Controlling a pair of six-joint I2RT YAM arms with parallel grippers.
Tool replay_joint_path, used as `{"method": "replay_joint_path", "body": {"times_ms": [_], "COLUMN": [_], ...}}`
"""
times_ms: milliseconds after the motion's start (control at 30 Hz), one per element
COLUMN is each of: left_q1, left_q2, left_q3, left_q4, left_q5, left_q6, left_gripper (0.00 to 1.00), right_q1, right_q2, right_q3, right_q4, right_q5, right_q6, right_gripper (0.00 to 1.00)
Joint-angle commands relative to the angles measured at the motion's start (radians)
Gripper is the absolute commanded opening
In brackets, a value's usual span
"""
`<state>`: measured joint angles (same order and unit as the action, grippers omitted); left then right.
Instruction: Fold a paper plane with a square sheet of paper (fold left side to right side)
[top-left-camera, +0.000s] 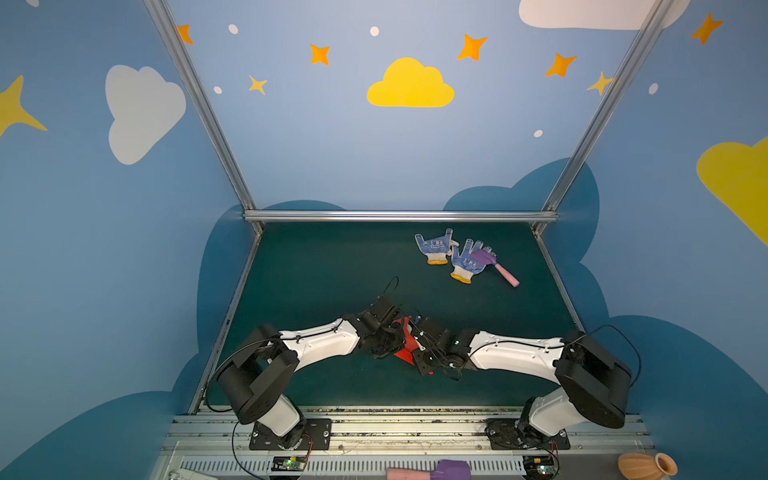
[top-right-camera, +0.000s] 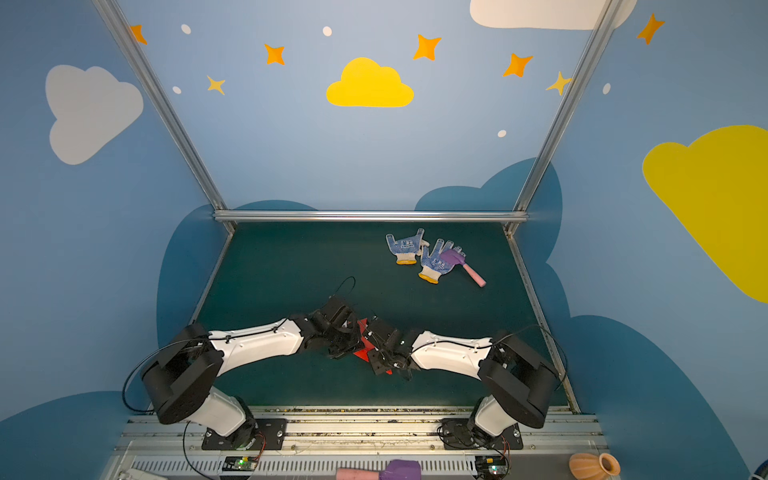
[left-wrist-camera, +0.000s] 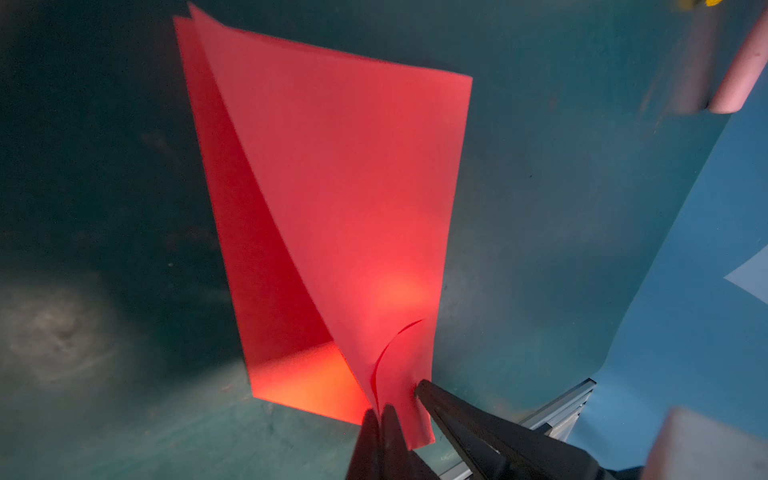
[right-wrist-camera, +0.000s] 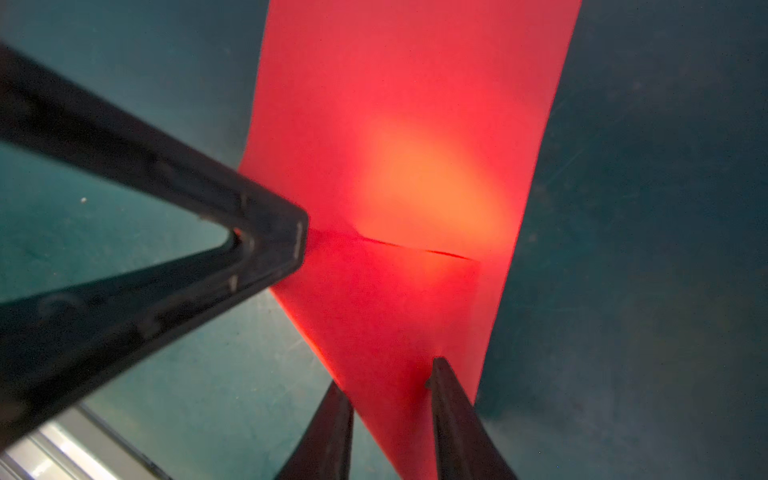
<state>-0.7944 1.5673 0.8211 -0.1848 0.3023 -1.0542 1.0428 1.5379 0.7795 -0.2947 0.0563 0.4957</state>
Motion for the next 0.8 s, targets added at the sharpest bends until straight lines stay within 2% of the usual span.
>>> {"method": "replay_joint_path", "body": {"times_ms": [0, 200, 367, 467, 767], "left_q1": [-0.003, -0.003, -0.003, -0.003, -0.003], "left_q2": [0.011, 0.018, 0.019, 0.020, 0.022], "left_q3": [0.023, 0.023, 0.024, 0.026, 0.027], "left_q4": [-0.024, -0.022, -0.021, -0.022, -0.020], "left_q5": [-0.009, -0.009, -0.008, -0.007, -0.007], "left_q6": [0.013, 0.014, 0.015, 0.016, 0.016], "left_gripper": [0.04, 0.04, 0.04, 0.04, 0.04], "right_q1": [0.005, 0.005, 0.005, 0.004, 0.005], "right_q2": [-0.025, -0.025, -0.030, -0.035, -0.031], "right_q3": [0.024, 0.030, 0.039, 0.045, 0.048], "right_q4": [-0.026, -0.033, -0.042, -0.052, -0.053], "right_q5": [0.010, 0.016, 0.023, 0.030, 0.028], "right_q6": [0.007, 0.006, 0.005, 0.004, 0.003], "right_gripper": [0.30, 0.28, 0.35, 0.36, 0.30]}}
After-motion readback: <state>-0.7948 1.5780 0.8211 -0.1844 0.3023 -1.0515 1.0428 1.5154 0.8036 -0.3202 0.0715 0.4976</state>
